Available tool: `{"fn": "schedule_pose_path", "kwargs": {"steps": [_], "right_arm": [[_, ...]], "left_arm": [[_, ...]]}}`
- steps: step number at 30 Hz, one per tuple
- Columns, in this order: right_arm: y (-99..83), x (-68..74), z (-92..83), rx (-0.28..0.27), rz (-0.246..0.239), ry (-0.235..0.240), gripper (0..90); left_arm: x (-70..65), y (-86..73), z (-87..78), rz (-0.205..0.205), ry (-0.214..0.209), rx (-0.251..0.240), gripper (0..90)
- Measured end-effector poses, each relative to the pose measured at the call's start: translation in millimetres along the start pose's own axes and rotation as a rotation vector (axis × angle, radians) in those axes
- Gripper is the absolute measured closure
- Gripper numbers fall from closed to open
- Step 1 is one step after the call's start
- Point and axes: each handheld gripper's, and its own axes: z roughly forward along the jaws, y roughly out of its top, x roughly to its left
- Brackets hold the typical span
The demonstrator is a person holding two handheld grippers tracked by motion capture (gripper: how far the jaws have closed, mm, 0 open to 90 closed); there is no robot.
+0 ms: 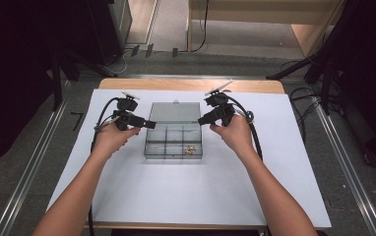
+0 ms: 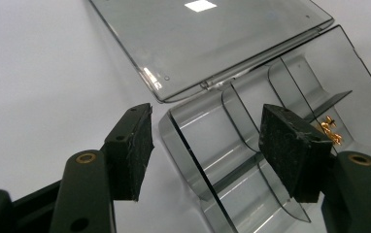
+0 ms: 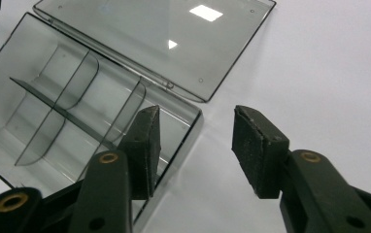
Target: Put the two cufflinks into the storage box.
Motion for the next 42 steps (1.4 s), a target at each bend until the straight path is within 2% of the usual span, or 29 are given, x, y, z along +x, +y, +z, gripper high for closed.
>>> {"fn": "schedule_pose_path", "kwargs": {"steps": [3, 7, 8, 13, 18, 19, 22, 24, 26, 31, 36, 42], "right_arm": [[6.6, 1.1, 4.3, 0.02, 0.011, -0.012, 56.4], [10.5, -1.0, 11.0, 0.008, 0.054, 0.023, 57.2], [11.7, -1.2, 13.4, 0.018, 0.046, 0.011, 57.4], [18.4, -4.0, 24.0, 0.033, 0.076, -0.003, 58.1], [25.7, -7.8, 32.6, 0.034, 0.096, -0.012, 58.7], [26.6, -8.2, 33.9, 0.039, 0.101, -0.012, 58.8], [29.8, -9.1, 40.0, 0.058, 0.103, -0.032, 59.2], [31.4, -10.2, 43.1, 0.061, 0.124, -0.029, 59.1], [33.3, -11.0, 46.1, 0.073, 0.136, -0.022, 59.1], [38.8, -6.6, 51.8, 0.082, 0.16, -0.003, 58.5], [47.0, 0.3, 55.4, 0.1, 0.169, -0.029, 59.8], [50.5, 0.8, 60.2, 0.114, 0.189, -0.055, 61.0]], "left_arm": [[2.7, 5.8, 3.2, -0.016, 0.015, 0.014, 38.5], [8.2, 12.4, 6.4, -0.035, 0.025, 0.018, 39.4], [8.6, 14.1, 7.6, -0.039, 0.033, 0.025, 39.7], [11.4, 23.6, 12.7, -0.055, 0.054, 0.043, 40.9], [12.6, 30.1, 19.3, -0.08, 0.049, 0.046, 40.9], [13.1, 31.4, 20.5, -0.071, 0.058, 0.056, 41.0], [12.9, 35.3, 24.9, -0.078, 0.072, 0.064, 41.1], [11.4, 37.8, 27.2, -0.08, 0.075, 0.068, 41.2], [11.6, 39.3, 29.1, -0.099, 0.061, 0.064, 41.3], [14.7, 40.0, 37.5, -0.132, 0.069, 0.08, 41.2], [18.6, 40.8, 40.2, -0.159, 0.063, 0.079, 41.6], [18.5, 41.8, 41.7, -0.152, 0.087, 0.085, 41.8]]}}
